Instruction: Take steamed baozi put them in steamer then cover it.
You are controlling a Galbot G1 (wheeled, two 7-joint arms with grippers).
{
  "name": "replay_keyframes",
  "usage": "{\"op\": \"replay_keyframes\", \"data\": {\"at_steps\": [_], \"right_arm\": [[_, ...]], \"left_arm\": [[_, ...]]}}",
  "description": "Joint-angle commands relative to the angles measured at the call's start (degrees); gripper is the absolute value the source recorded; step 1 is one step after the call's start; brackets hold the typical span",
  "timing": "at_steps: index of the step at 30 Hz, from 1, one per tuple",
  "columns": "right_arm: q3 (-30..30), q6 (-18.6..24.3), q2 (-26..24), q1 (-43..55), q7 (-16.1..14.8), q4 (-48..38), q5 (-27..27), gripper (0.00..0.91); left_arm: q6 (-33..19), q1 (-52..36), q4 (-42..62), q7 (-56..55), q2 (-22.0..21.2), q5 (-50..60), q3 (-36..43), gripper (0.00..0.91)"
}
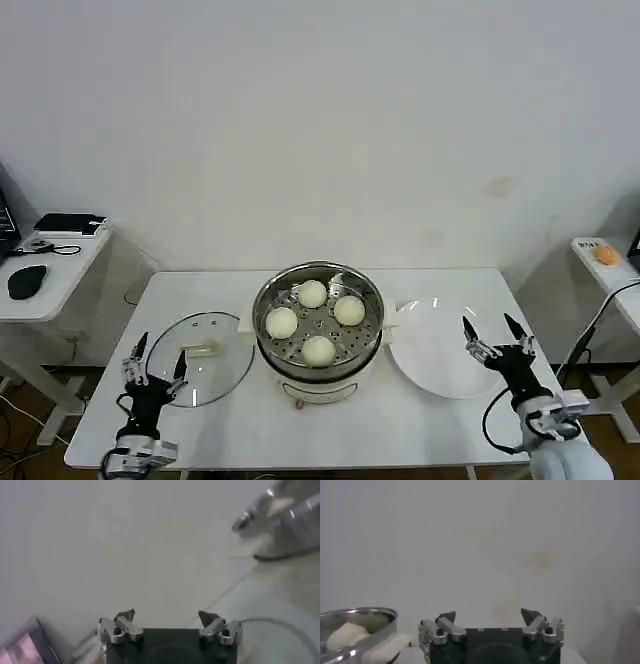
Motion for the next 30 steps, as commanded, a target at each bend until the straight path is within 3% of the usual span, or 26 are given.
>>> {"op": "replay_keyframes", "data": {"at_steps": [1,12,30], "right_arm": [[2.2,-0.3,1.6,-3.5,0.4,1.5,-0.9,0.907],[2.1,-0.2,2.3,-3.7,0.7,1.4,-1.3,0.907],[2.0,-0.4,3.4,-2.3,0.9,0.1,-1.5,0.907]], "left_arm": [[3.2,-4.2,6.2,-2.1,0.9,26.0,4.9,0.907],[1.7,-11.9,16.8,2.2,0.9,25.2,6.3,0.907],[1.5,-17.7,22.2,5.2,1.7,27.5,5.7,0.907]]}}
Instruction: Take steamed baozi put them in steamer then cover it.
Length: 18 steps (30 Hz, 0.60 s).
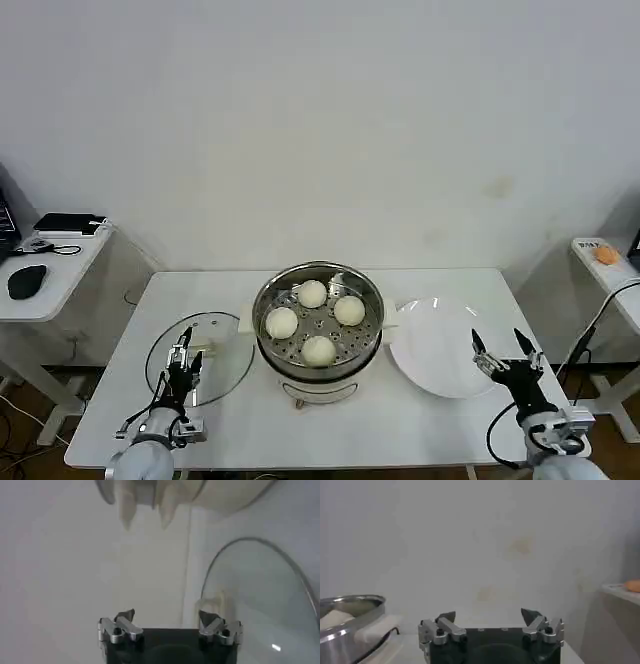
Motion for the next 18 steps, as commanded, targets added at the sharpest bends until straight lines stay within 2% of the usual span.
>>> {"op": "replay_keyframes", "data": {"at_steps": [1,18], "right_arm": [[0.2,-0.1,0.4,-0.1,0.1,-0.2,-0.2,0.907],[0.6,0.3,1.6,-0.2,0.0,-1.2,-1.9,0.907]], "left_arm": [[0.2,-3.5,4.2,0.7,0.3,1.9,0.4,0.907],[1.2,-9.2,11.5,-1.5,-0.5,-0.3,0.7,0.907]]}}
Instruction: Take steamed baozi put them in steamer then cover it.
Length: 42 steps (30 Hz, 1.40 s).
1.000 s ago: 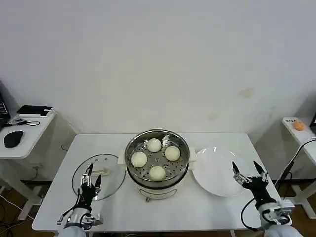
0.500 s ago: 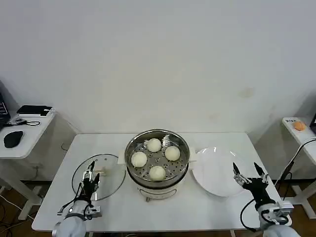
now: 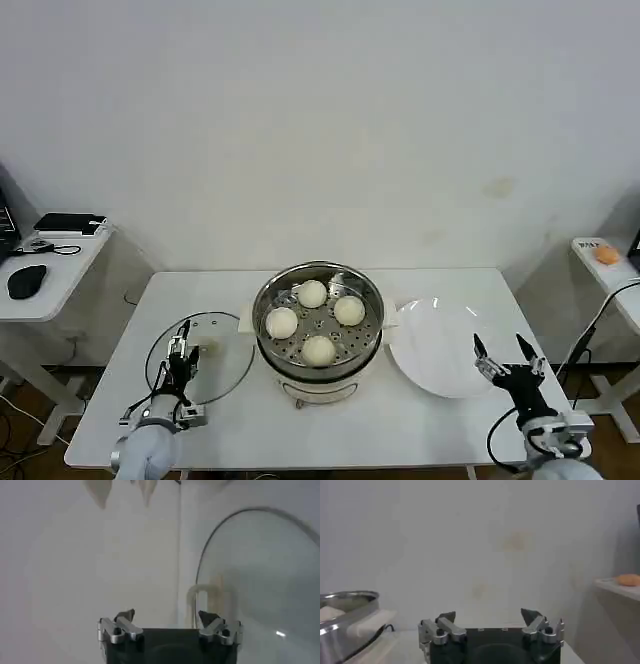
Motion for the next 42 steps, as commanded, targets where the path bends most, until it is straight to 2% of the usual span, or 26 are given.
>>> {"op": "replay_keyframes", "data": {"at_steps": [1,9,10,11,13,15,17,19,24,27,29,36,42], "right_arm": [[0.1,0.1,0.4,0.1,0.0,-0.3,-0.6,0.907],[-0.3,0.1,1.0,0.8,0.0,-1.3,-1.3,0.907],[-0.4,0.1,1.1,0.8,0.0,-1.4,-1.3,0.907],[-0.4,0.1,1.2,0.8,0.0,-1.4,-1.4,0.907],[-0.8,0.1,1.5,0.9,0.0,-1.4,-1.7,0.907],[-1.1,0.1,1.9,1.0,0.0,-1.6,-1.9,0.907],[-1.4,0.2,2.2,1.1,0.0,-1.7,-2.1,0.907],[-1.5,0.3,2.2,1.0,-0.1,-1.7,-2.3,0.907],[-1.4,0.4,2.2,0.7,-0.1,-1.7,-2.3,0.907],[-1.4,0.5,2.3,0.6,-0.1,-1.6,-2.4,0.907],[-1.4,0.6,2.3,0.5,-0.1,-1.6,-2.4,0.907],[-1.5,0.7,2.5,0.6,-0.2,-1.8,-2.4,0.907],[-1.2,0.6,2.3,1.0,0.0,-1.7,-1.9,0.907]], "left_arm": [[0.7,-3.5,5.1,-1.4,-0.3,-1.0,0.1,0.907],[0.7,-4.8,7.8,-3.8,-0.8,-2.6,0.8,0.907],[0.7,-5.0,8.0,-4.3,-0.9,-2.8,0.9,0.877],[0.7,-5.1,8.2,-4.5,-0.9,-2.8,1.0,0.756],[0.7,-5.4,8.6,-4.6,-0.8,-3.0,1.3,0.625],[0.7,-5.7,8.9,-4.6,-1.0,-3.1,1.3,0.393],[0.7,-5.8,8.9,-4.3,-1.0,-3.1,1.3,0.302],[0.7,-5.7,8.9,-4.2,-1.0,-3.3,1.5,0.302],[0.7,-5.8,8.8,-3.7,-1.0,-3.7,1.6,0.181],[0.7,-6.0,9.1,-3.5,-1.2,-4.2,1.7,0.05],[0.7,-6.2,9.4,-3.4,-1.3,-4.4,1.7,0.0],[0.7,-6.1,9.4,-3.6,-1.5,-5.0,1.9,0.0],[0.9,-4.2,4.4,-2.6,-1.3,-4.7,1.2,0.0]]}}
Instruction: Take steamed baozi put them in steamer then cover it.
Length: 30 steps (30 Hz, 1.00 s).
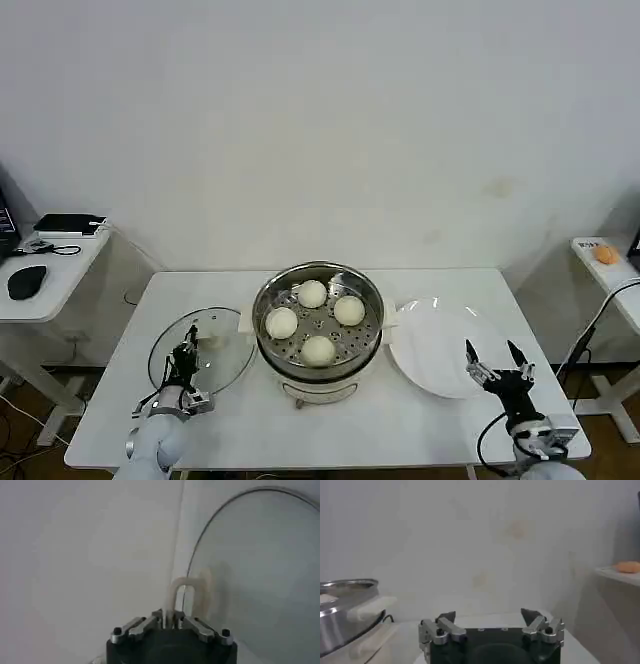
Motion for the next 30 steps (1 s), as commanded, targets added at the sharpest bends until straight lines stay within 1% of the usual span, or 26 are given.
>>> {"op": "replay_keyframes", "data": {"at_steps": [1,9,18,19,23,26,30], "right_arm": [[0.2,-0.2,-0.2,0.3,0.1,0.2,0.5,0.907],[-0.2,-0.3,-1.0,1.9,0.4,0.1,1.7,0.907],[-2.3,0.0,-1.1,4.0,0.5,-0.6,2.1,0.907],[-2.5,0.1,-1.1,4.2,0.4,-0.8,2.1,0.907],[-3.1,0.5,-1.2,4.9,0.4,-1.7,2.4,0.907],[-3.2,0.5,-1.4,5.2,0.5,-1.9,2.7,0.907],[-2.8,0.5,-1.7,4.8,0.7,-1.1,2.8,0.907]], "left_arm": [[0.4,2.1,-5.8,1.1,0.3,0.2,-0.8,0.0],[1.9,6.6,-15.4,4.5,1.9,2.0,-4.0,0.0],[3.8,9.1,-21.7,6.8,3.8,4.1,-7.5,0.0],[4.9,9.3,-22.7,7.7,4.1,4.6,-7.8,0.0],[13.8,8.9,-30.0,13.6,3.7,9.6,-9.1,0.0],[15.9,8.8,-35.1,16.3,3.6,11.0,-8.7,0.0],[16.4,9.9,-41.7,21.3,2.7,13.4,-6.5,0.0]]}}
